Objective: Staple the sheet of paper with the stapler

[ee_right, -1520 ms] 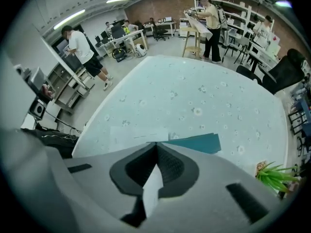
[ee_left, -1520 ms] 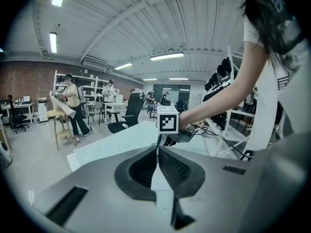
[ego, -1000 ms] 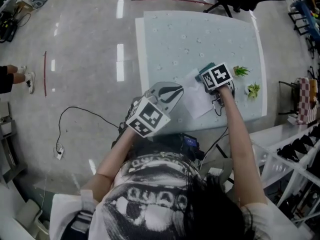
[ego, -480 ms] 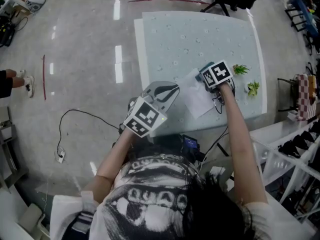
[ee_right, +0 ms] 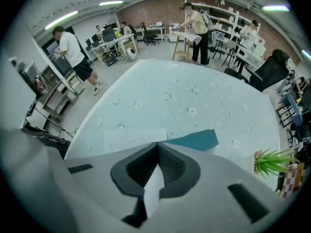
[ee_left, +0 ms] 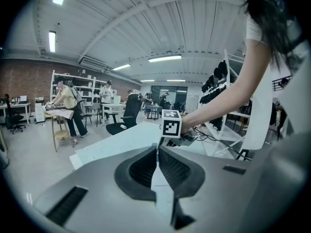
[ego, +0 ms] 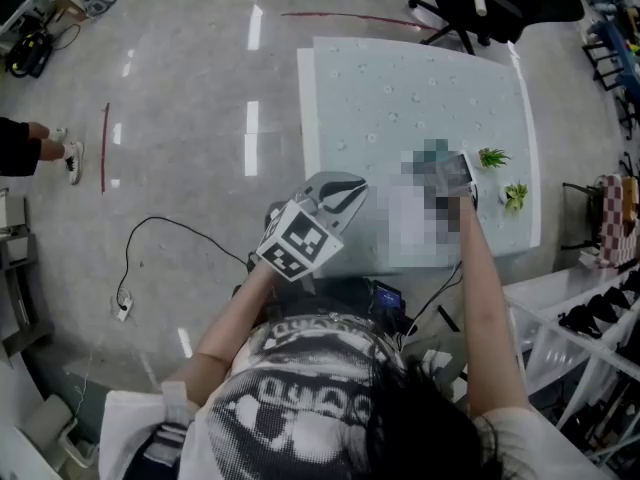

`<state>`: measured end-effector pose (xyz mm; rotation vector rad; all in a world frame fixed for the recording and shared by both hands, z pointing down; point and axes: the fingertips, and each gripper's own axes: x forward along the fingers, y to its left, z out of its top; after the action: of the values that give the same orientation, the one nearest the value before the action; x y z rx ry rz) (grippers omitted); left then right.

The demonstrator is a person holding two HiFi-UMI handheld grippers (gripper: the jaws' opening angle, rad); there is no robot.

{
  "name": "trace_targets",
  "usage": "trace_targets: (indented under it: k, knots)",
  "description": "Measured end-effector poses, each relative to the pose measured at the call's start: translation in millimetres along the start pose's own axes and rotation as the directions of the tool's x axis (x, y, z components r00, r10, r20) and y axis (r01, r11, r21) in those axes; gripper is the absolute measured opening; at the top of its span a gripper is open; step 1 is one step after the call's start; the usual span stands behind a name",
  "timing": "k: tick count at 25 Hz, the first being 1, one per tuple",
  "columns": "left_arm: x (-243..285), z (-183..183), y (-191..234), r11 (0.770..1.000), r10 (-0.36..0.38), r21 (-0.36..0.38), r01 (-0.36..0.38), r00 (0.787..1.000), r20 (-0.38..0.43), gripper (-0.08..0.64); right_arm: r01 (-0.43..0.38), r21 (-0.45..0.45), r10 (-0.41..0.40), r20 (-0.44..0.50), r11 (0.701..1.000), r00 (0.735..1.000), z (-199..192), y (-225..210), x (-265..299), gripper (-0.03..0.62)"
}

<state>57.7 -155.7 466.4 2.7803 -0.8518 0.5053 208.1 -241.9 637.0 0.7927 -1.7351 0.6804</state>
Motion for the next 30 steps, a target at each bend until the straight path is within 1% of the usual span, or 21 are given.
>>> trace_targets:
  k: [2,5,9,12,14,17,20,24,27,30]
  knots:
    - [-8.6,3.5,-2.7,1.000,-0.008,0.007,0.008,1.000,0.010,0.009,0.039,0.025,-0.041,0.075,0.999,0.996,-1.7,-1.6,-9.7,-0.012]
    - [-23.1,2.1,-3.8,0.999,-0.024,0.030,0.024,1.000,0.000,0.011,0.094,0.097,-0.110,0.187,0.991,0.976,2.4,-0.7,-20.7,-0.012]
    - [-40.3,0.4,-9.7,0.996,-0.067,0.063,0.067,0.998,-0.002,0.009,0.098,0.191,-0.148,0.267,0.977,0.952,0.3,18.0,-31.2,-0.012]
    - [-53.6,-4.0,-14.0,0.990,-0.111,0.091,0.112,0.994,-0.012,0.011,0.112,0.249,-0.194,0.334,0.962,0.923,-1.1,40.8,-43.6,-0.012]
    - [-62.4,-9.2,-18.0,0.983,-0.150,0.104,0.151,0.989,-0.018,0.011,0.105,0.303,-0.221,0.379,0.947,0.899,-4.3,60.2,-52.4,-0.012]
    - [-76.0,-21.8,-25.9,0.969,-0.218,0.112,0.221,0.975,-0.039,0.009,0.088,0.390,-0.266,0.431,0.916,0.862,-14.7,93.6,-65.9,-0.012]
    - [-84.1,-35.7,-31.4,0.956,-0.261,0.119,0.268,0.963,-0.070,0.009,0.062,0.450,-0.299,0.477,0.891,0.827,-21.4,121.1,-75.9,-0.012]
    - [-89.4,-46.9,-41.4,0.945,-0.293,0.123,0.303,0.952,-0.094,0.009,0.025,0.508,-0.330,0.520,0.861,0.788,-33.8,151.1,-87.3,-0.012]
    - [-93.6,-49.1,-50.8,0.938,-0.312,0.124,0.323,0.945,-0.099,0.009,0.002,0.546,-0.354,0.541,0.838,0.763,-44.8,171.6,-97.6,-0.012]
    - [-94.7,-50.0,-58.9,0.932,-0.325,0.133,0.337,0.940,-0.103,0.011,-0.027,0.575,-0.376,0.569,0.818,0.731,-52.7,187.7,-109.2,-0.012]
